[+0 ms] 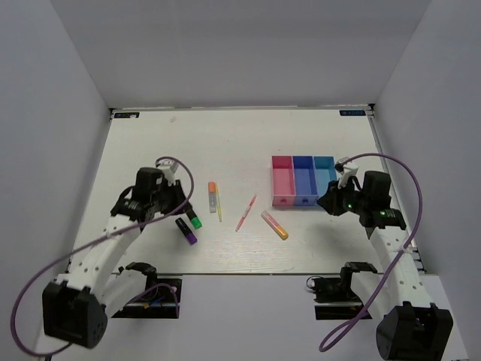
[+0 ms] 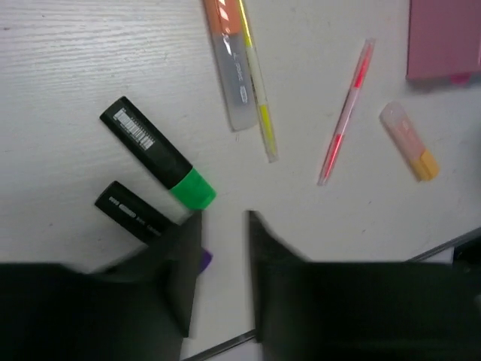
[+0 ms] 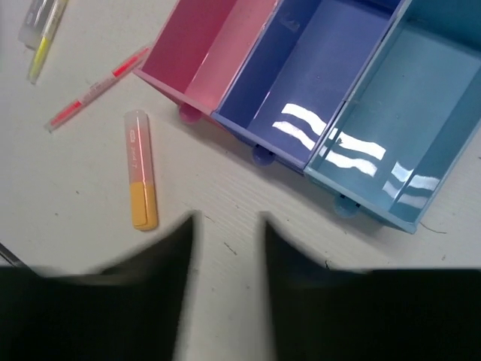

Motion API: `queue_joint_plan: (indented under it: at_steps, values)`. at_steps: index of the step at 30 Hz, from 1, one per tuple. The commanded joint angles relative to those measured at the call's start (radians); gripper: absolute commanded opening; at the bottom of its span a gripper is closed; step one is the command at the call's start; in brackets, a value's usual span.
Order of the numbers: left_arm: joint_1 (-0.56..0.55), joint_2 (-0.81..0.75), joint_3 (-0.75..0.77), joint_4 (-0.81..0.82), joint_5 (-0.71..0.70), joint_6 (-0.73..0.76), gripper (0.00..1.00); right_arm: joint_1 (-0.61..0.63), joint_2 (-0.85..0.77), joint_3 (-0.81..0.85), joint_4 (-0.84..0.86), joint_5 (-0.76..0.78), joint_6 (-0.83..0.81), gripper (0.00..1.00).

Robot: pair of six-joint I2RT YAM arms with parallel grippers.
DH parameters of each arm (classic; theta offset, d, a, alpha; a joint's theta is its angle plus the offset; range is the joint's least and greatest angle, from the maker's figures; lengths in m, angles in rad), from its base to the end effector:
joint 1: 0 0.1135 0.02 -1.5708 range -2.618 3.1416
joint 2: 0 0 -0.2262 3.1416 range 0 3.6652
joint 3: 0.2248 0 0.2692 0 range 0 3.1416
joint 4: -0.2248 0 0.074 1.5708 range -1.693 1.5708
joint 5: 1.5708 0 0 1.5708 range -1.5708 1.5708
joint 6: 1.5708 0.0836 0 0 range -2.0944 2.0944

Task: Sort the stationery into containers
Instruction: Grab a piece of stationery with the left arm

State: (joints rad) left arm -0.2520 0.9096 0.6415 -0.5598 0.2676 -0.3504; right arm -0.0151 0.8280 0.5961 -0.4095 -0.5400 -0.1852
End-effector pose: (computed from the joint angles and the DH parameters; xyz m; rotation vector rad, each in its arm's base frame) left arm 0.2411 -0.0849 0.1665 0.0078 2.4466 -0.5964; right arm 0.2536 0.0392 0.1910 -0.4747 2.0941 0.4791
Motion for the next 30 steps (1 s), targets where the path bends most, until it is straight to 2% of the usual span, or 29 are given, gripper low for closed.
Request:
queue_joint_plan:
  at_steps: [1,2,3,4,6,7,8,9,10,11,14,16,19,30]
  values:
    - [-0.039,0.138,0.156,-0.049,-0.127,-0.028,0.51,-0.003,-0.015,0.013,-0.017,-0.054,-0.057,0.77]
    - [-0.059,0.170,0.177,-0.083,-0.149,-0.030,0.72,-0.002,-0.013,0.021,-0.021,-0.055,-0.059,0.83]
    - [-0.078,0.248,0.243,-0.092,-0.168,-0.033,0.75,0.000,-0.013,0.021,-0.026,-0.054,-0.060,0.83]
    - [-0.098,0.276,0.265,-0.104,-0.207,-0.042,0.77,0.000,-0.015,0.024,-0.028,-0.045,-0.053,0.78]
    - [-0.136,0.395,0.341,-0.110,-0.249,-0.059,0.66,0.000,-0.013,0.030,-0.025,-0.037,-0.048,0.72]
    - [-0.148,0.429,0.360,-0.118,-0.263,-0.071,0.57,0.000,-0.015,0.033,-0.023,-0.022,-0.039,0.70]
    - [-0.158,0.454,0.398,-0.120,-0.263,-0.076,0.40,0.001,-0.015,0.036,-0.028,-0.018,-0.036,0.70]
    - [-0.168,0.553,0.437,-0.123,-0.298,-0.079,0.34,0.001,-0.017,0.039,-0.029,-0.015,-0.033,0.70]
    - [-0.193,0.583,0.455,-0.140,-0.307,-0.085,0.30,0.000,-0.018,0.042,-0.034,-0.005,-0.028,0.70]
    - [-0.200,0.645,0.493,-0.146,-0.332,-0.087,0.28,0.000,-0.021,0.042,-0.037,-0.005,-0.028,0.70]
    - [-0.228,0.767,0.558,-0.152,-0.360,-0.082,0.36,-0.002,-0.032,0.050,-0.046,-0.003,-0.022,0.70]
    - [-0.233,0.824,0.578,-0.141,-0.364,-0.081,0.45,-0.002,-0.043,0.048,-0.046,-0.005,-0.019,0.70]
    - [-0.233,0.862,0.583,-0.120,-0.344,-0.085,0.49,0.000,-0.047,0.051,-0.051,-0.003,-0.017,0.70]
    - [-0.251,0.930,0.575,-0.100,-0.357,-0.084,0.49,0.000,-0.046,0.064,-0.061,0.006,-0.014,0.73]
